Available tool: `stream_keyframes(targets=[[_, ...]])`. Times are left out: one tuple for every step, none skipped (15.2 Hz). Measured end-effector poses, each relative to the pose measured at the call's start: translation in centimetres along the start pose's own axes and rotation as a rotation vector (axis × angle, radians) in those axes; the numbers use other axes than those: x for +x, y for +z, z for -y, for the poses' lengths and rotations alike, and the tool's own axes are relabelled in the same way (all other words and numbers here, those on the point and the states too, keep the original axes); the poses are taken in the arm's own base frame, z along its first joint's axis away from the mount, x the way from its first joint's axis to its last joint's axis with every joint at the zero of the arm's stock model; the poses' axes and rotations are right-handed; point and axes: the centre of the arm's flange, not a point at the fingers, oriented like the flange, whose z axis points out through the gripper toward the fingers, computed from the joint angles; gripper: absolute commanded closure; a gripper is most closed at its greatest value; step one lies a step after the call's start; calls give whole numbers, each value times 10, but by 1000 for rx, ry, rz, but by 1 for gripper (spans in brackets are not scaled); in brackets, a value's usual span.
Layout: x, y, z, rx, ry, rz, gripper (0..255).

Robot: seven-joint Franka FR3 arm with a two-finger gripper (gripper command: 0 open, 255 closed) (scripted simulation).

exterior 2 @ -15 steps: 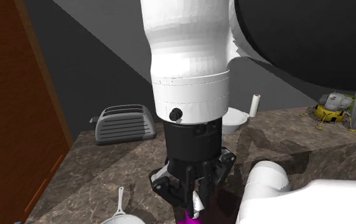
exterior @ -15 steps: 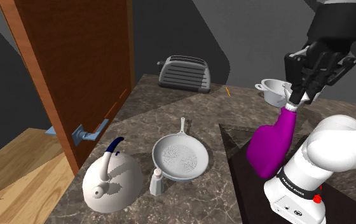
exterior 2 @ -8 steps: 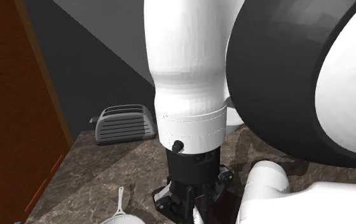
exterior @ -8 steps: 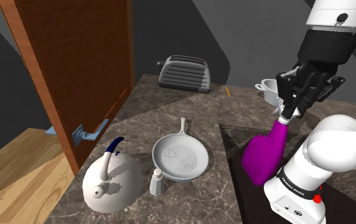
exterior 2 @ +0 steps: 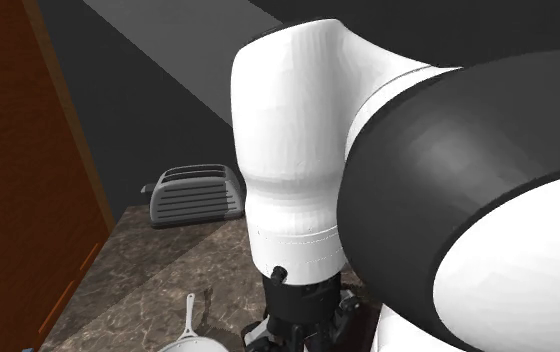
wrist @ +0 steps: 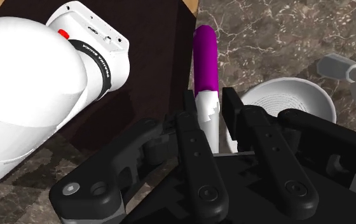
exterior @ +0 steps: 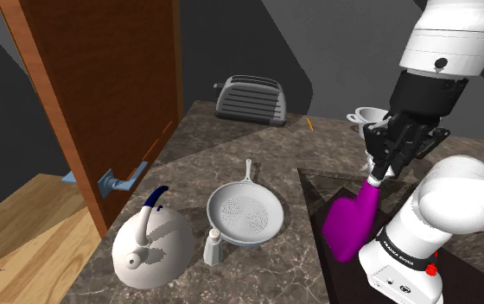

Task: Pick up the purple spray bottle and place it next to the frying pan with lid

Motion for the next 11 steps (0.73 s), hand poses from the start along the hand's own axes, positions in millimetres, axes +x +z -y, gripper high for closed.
stream_keyframes(targets=[[2, 6, 0, 0, 0, 0, 255], [3, 11, 0, 0, 0, 0, 255], [3, 16, 0, 0, 0, 0, 255], [3, 22, 1, 0, 0, 0, 255], [3, 27, 2, 0, 0, 0, 255], [3, 32, 2, 0, 0, 0, 255], [3, 38, 1, 0, 0, 0, 255], [5, 42, 1, 0, 0, 0, 255], [4, 46, 2, 0, 0, 0, 255], [6, 53, 3, 0, 0, 0, 255], [6, 58, 2, 0, 0, 0, 255]])
